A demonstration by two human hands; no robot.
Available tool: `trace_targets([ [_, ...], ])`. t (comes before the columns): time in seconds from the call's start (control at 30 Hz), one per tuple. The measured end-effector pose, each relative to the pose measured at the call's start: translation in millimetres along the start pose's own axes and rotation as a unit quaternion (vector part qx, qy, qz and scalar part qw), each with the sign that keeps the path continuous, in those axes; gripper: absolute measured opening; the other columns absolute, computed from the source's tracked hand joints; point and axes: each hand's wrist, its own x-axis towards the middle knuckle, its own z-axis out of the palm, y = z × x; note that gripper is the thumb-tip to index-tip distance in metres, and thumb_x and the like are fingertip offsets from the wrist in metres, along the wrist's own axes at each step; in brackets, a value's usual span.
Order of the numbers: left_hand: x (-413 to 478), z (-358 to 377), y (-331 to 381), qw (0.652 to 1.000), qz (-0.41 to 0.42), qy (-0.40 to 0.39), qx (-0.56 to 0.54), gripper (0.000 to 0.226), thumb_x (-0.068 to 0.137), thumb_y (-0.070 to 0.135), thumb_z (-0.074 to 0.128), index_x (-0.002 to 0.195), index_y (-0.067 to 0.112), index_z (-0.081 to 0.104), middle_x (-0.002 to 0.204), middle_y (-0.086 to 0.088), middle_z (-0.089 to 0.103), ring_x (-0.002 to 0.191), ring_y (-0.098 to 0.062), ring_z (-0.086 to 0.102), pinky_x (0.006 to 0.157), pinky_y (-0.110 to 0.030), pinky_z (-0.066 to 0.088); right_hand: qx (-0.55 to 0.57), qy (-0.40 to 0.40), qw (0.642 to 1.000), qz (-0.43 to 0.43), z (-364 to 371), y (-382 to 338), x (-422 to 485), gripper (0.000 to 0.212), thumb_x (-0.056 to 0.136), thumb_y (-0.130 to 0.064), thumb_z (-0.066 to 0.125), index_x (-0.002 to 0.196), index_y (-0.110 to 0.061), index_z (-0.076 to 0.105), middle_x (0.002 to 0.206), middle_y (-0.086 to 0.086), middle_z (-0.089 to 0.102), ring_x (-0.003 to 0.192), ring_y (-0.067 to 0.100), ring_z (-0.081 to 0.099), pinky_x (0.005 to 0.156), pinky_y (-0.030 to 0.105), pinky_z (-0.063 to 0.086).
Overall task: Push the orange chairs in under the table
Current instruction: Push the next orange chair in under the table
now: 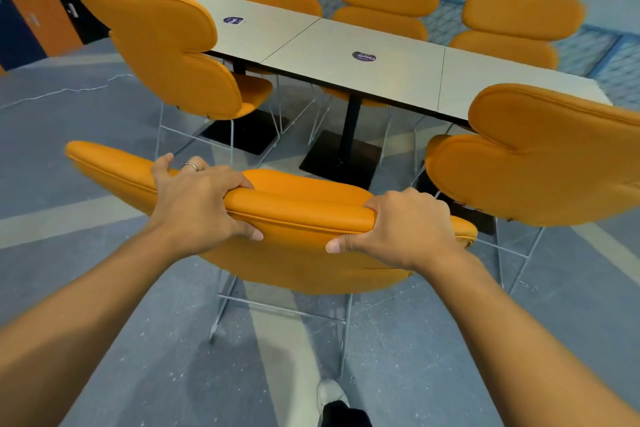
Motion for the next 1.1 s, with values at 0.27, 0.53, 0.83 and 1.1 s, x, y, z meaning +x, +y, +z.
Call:
trace_targets([
  [0.27,55.7,6.5,-21.6,0.999,0.044,0.028,-0.004,0.072,0.051,0.087,0.054,0.106,0.041,0.064,0.102,0.015,0.065,0.107,-0.02,0.048,0.1,-0.051,0.02,-0.024,0.056,0.998,0.015,-6.6,1.9,38.8,0.107,0.042,-0.107,0.012,0.093,-0.031,0.068,0.065,-0.011,0.058,0.066,0.01,0.057,0.061,0.03,0.052],
  [0.53,118.3,31.6,-26.8,0.996,0.073,0.039,-0.027,0.071,0.051,0.086,0.062,0.104,0.039,0.062,0.1,0.016,0.063,0.104,-0.017,0.045,0.089,-0.043,0.023,-0.016,0.053,0.998,0.044,0.2,23.0,94.2,0.103,0.042,-0.108,0.021,0.098,-0.035,0.069,0.068,-0.012,0.06,0.071,0.011,0.059,0.06,0.029,0.05],
  [0.83,195.8,52.6,-22.3,0.995,0.081,0.047,-0.028,0.067,0.055,0.083,0.064,0.105,0.039,0.061,0.102,0.014,0.062,0.105,-0.018,0.045,0.091,-0.045,0.025,-0.012,0.05,0.996,0.079,-3.3,57.0,161.0,0.099,0.042,-0.106,0.032,0.103,-0.038,0.071,0.07,-0.012,0.061,0.07,0.011,0.057,0.058,0.026,0.046],
  [1.1,262.6,65.2,-23.5,0.996,0.077,0.033,-0.028,0.064,0.058,0.081,0.064,0.106,0.039,0.06,0.106,0.013,0.062,0.111,-0.02,0.045,0.094,-0.046,0.024,-0.018,0.06,0.995,0.074,-4.5,80.1,217.8,0.096,0.043,-0.105,0.032,0.099,-0.037,0.071,0.069,-0.012,0.061,0.07,0.011,0.055,0.056,0.023,0.04],
])
